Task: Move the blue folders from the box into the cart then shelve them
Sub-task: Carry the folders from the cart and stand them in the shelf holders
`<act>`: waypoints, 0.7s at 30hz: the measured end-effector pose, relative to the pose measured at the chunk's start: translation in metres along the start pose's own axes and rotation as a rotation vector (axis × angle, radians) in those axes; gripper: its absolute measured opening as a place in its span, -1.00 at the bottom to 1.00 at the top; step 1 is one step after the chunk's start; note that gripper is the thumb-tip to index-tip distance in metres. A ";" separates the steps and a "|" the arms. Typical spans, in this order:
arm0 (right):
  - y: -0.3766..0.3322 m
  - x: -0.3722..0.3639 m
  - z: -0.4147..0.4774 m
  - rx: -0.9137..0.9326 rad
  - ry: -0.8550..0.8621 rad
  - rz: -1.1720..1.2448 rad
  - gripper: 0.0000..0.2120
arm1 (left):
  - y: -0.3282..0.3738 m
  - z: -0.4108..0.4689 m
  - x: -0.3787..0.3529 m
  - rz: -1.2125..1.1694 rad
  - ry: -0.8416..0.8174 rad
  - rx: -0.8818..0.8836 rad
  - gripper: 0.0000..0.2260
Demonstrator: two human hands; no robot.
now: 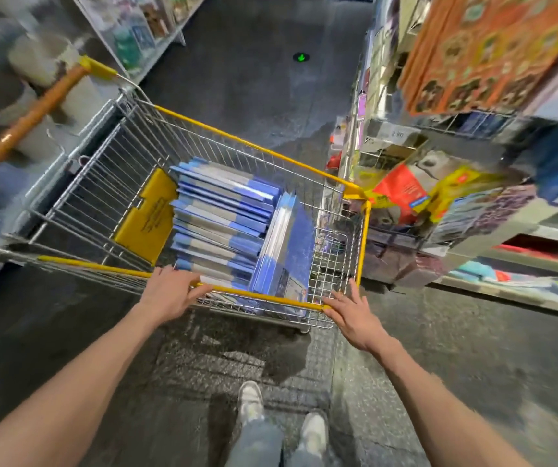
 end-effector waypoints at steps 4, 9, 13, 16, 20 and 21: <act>-0.006 -0.001 0.001 0.016 -0.012 0.008 -0.53 | -0.005 -0.003 -0.003 0.049 -0.022 0.004 -0.48; -0.016 0.002 0.001 0.031 -0.029 -0.023 -0.54 | -0.015 -0.007 -0.008 0.011 -0.025 0.029 -0.50; -0.018 0.004 -0.002 0.011 -0.055 -0.076 -0.53 | -0.013 -0.017 -0.006 -0.001 -0.009 0.044 -0.53; -0.027 -0.001 -0.005 0.037 -0.099 -0.115 -0.52 | -0.016 -0.026 -0.005 -0.002 -0.038 0.067 -0.56; -0.047 -0.018 -0.007 0.105 -0.160 -0.167 -0.54 | -0.037 -0.039 -0.010 -0.017 -0.078 0.106 -0.51; -0.053 -0.022 -0.007 0.124 -0.168 -0.172 -0.54 | -0.043 -0.042 -0.012 -0.005 -0.078 0.114 -0.50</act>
Point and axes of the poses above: each hand's wrist, its own z-axis towards the middle knuckle, its own x-axis out of the back of the hand, y = z × x, the point moved 10 cm from there along z, towards the middle knuckle, and after that the axes turned 6 degrees about y, right-handed, at the moved point
